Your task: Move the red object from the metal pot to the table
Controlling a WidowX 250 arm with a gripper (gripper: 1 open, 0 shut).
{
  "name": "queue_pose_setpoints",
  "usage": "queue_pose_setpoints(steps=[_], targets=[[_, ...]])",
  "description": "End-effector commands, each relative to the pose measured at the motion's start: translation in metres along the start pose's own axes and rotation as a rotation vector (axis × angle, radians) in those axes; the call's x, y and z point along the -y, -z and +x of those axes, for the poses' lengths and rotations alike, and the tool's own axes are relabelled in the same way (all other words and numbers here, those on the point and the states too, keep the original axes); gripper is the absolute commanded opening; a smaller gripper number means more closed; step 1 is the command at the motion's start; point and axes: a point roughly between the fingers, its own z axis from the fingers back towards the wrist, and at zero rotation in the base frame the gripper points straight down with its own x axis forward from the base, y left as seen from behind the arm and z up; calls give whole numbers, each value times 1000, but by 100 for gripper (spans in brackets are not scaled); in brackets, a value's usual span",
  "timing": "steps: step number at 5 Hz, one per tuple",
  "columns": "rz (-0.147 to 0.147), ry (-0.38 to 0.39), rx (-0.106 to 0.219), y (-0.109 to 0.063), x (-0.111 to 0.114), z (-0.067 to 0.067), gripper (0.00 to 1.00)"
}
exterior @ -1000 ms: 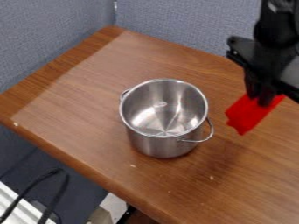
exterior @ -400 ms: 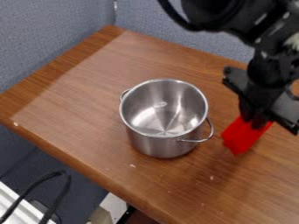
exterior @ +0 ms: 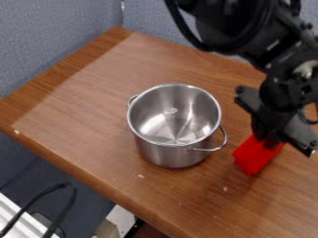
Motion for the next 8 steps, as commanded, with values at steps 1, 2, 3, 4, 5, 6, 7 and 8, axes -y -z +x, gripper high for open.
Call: queue_pose_setpoints(steps=[1,2,3,4,5,6,7,8], targets=[[15,-4,18,4,-10,3,0],[19,-6,16,12,-19,0,0],[18,-16,9,20,-26,-2,0],[2,-15,11,24,-25,-3,0],[-24,-16,32,28,-23,-4,0],[-45,-19,45,32,-23,-6,0],[-60,-21,51,34,-22,-8,0],[-71,-23,57,35,-22,-10,0]])
